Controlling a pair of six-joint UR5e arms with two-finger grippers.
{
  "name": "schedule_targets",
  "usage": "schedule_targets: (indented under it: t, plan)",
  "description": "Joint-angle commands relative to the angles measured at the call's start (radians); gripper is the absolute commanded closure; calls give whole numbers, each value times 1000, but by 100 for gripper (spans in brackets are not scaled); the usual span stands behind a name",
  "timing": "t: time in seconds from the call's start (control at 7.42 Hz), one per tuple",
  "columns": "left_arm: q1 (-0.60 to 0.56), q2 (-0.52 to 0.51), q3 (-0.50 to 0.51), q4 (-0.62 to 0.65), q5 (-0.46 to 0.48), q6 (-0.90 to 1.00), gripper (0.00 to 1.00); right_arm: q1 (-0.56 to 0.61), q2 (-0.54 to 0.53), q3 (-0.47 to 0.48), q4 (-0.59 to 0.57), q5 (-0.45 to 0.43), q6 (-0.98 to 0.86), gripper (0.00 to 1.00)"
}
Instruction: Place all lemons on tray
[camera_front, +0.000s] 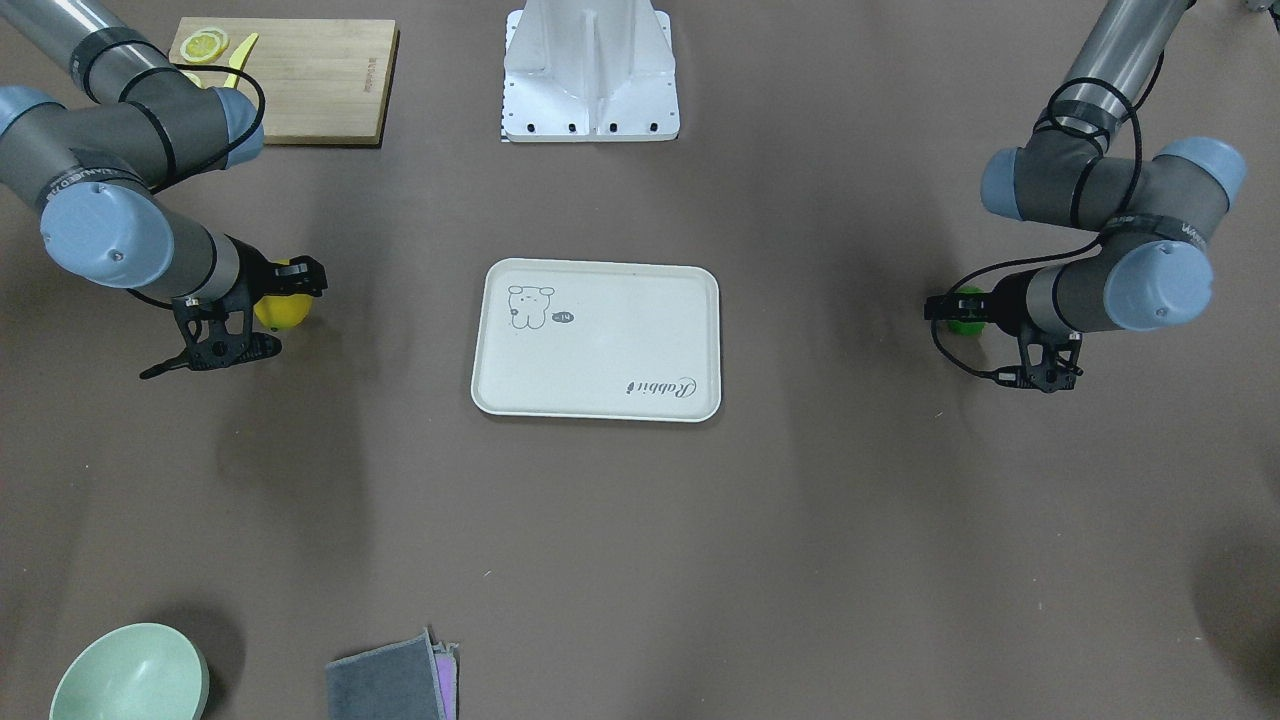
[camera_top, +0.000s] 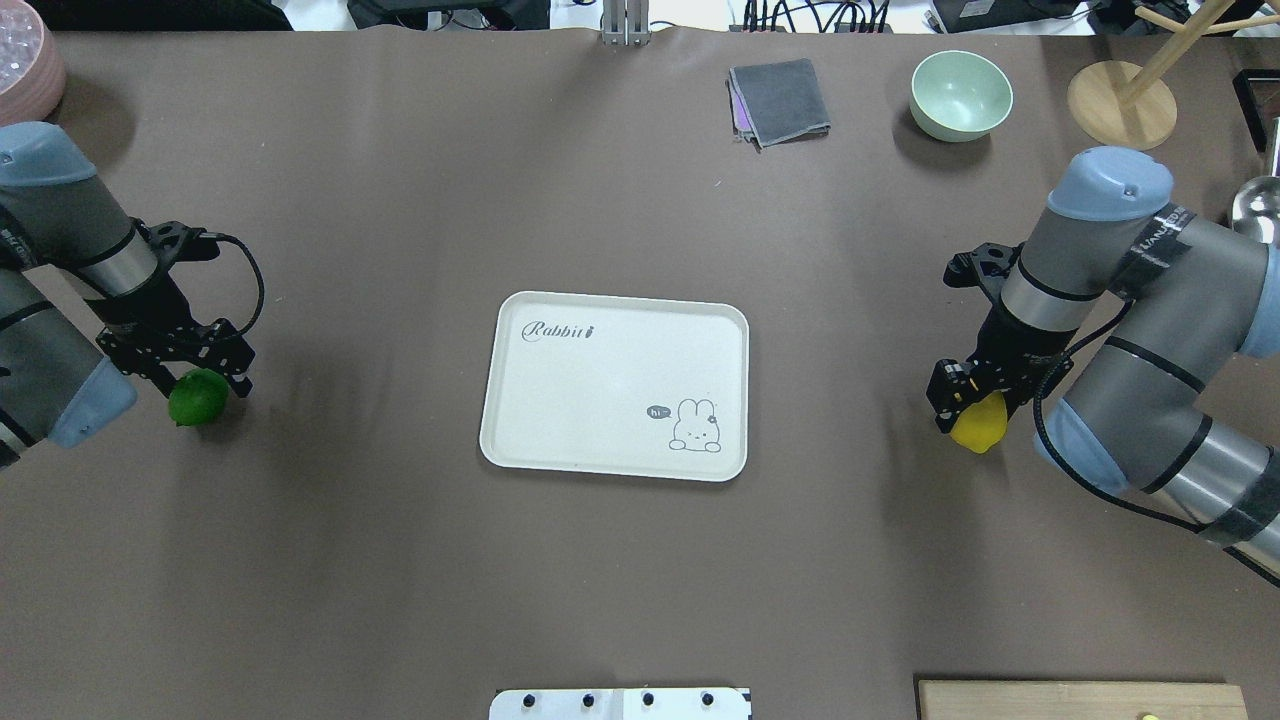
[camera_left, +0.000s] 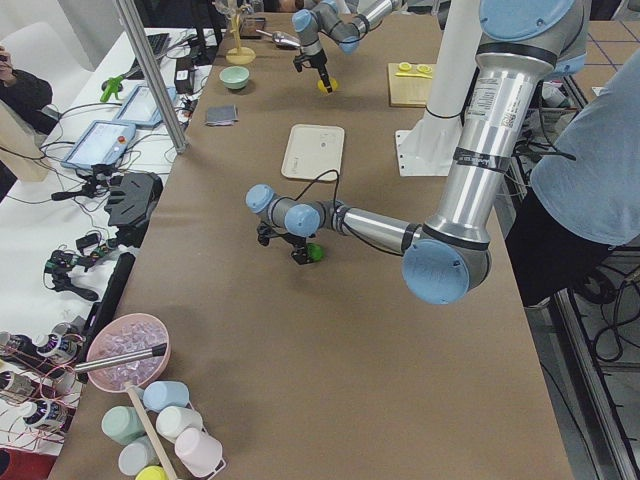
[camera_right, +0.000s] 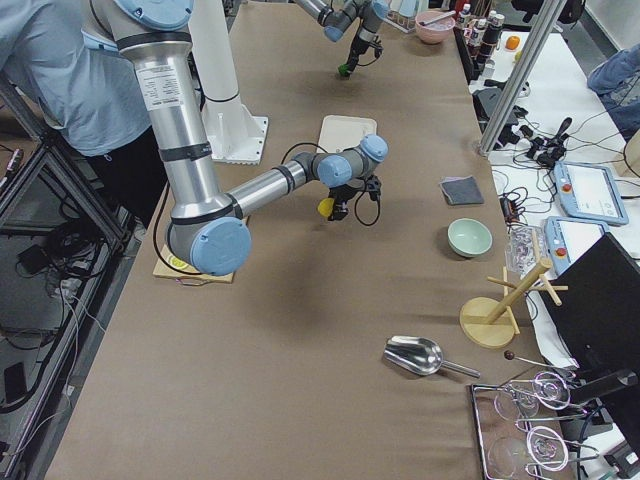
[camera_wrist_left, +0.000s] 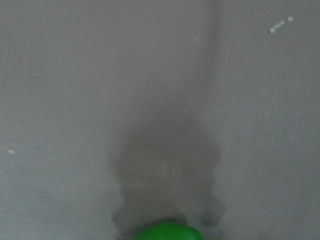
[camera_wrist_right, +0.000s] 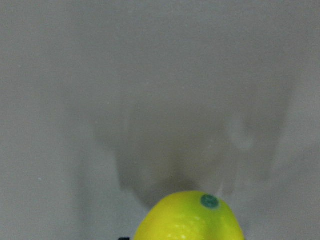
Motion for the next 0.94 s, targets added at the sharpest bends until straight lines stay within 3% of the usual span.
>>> schedule_targets:
  t: [0.0, 0.13, 0.27, 0.4, 0.54, 0.81]
  plan:
    - [1, 4, 1, 1, -4, 0, 3, -29, 113, -12, 3, 5, -4, 73]
    - [1, 6, 3, 1, -4, 8, 34, -52, 155, -10, 6, 5, -15, 73]
    - [1, 7, -2, 1, -7, 9, 88, -71, 175, -13, 58, 3, -23, 73]
    - [1, 15, -16, 7, -9, 9, 100, -75, 181, -21, 134, 5, -23, 73]
    - [-9, 16, -32, 38, -23, 12, 100, -77, 201, -39, 167, 5, -29, 73]
    - [-44, 13, -107, 135, -49, 12, 100, -115, 267, -174, 372, -5, -91, 72]
